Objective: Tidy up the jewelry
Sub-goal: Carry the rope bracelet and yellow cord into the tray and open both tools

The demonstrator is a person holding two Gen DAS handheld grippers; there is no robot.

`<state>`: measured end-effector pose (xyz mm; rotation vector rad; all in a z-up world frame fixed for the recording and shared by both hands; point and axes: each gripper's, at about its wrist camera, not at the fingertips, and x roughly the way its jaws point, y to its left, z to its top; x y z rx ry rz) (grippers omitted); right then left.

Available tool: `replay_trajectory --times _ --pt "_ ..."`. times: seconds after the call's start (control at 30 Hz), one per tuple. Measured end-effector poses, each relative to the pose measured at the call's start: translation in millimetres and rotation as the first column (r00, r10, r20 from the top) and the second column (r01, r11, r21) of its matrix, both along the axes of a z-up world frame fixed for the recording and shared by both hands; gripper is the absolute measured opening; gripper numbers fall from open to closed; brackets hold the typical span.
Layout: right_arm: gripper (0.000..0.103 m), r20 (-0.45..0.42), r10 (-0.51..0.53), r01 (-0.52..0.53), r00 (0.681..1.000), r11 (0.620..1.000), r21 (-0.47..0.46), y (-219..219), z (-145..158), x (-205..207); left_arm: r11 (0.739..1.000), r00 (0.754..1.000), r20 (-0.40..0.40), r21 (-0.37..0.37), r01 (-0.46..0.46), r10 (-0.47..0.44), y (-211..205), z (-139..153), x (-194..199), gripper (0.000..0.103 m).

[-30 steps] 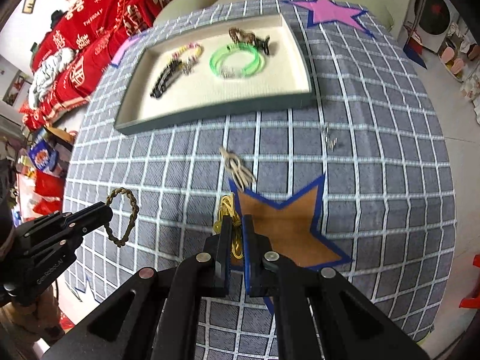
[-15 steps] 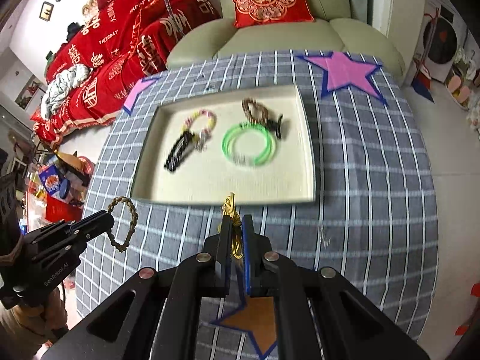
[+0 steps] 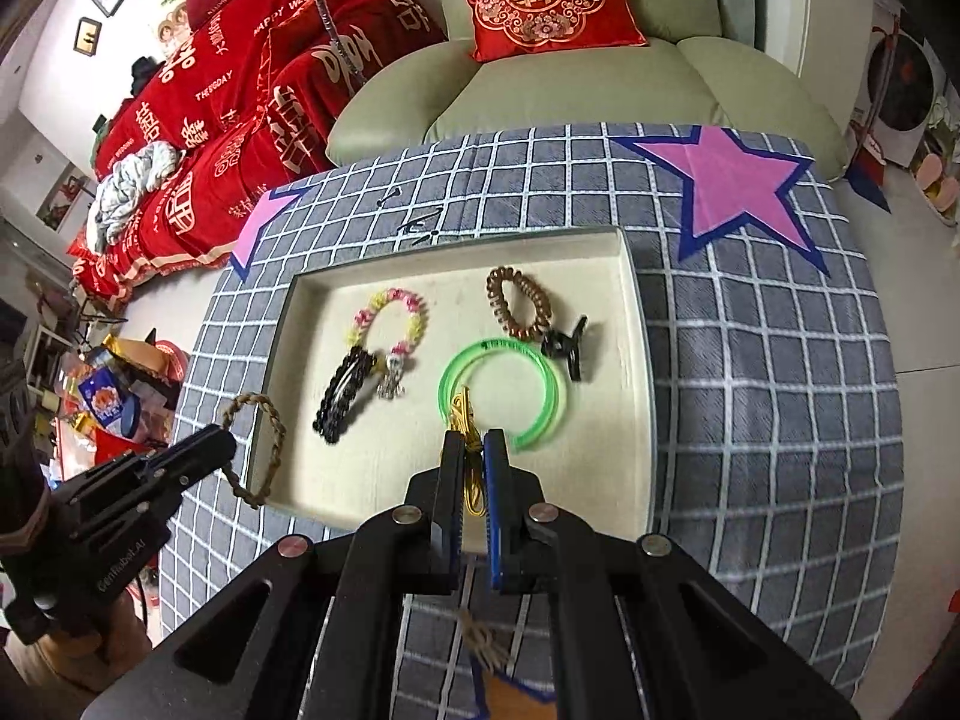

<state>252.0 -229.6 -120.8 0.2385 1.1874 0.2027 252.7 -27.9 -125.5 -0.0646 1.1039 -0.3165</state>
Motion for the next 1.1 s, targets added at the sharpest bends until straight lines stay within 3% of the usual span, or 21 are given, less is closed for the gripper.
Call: replay_trajectory --times 0.37,0.8,1.1 --pt "0.007 -0.028 0.031 -0.031 0.999 0.999 0.014 11.3 -29.3 39.9 0.998 0.999 -0.042 0.067 -0.009 0.012 -18.5 -37.2 31.0 0.013" --pt "0.007 -0.082 0.018 -0.019 0.996 1.000 -0.020 1.7 -62.6 54.7 0.992 0.997 -0.074 0.126 -0.009 0.019 -24.8 -66.5 44.3 0.013" --pt "0.007 -0.113 0.013 -0.016 0.993 1.000 -0.026 1.5 -78.1 56.5 0.967 0.998 -0.066 0.251 0.035 -0.019 -38.7 -82.2 42.3 0.014"
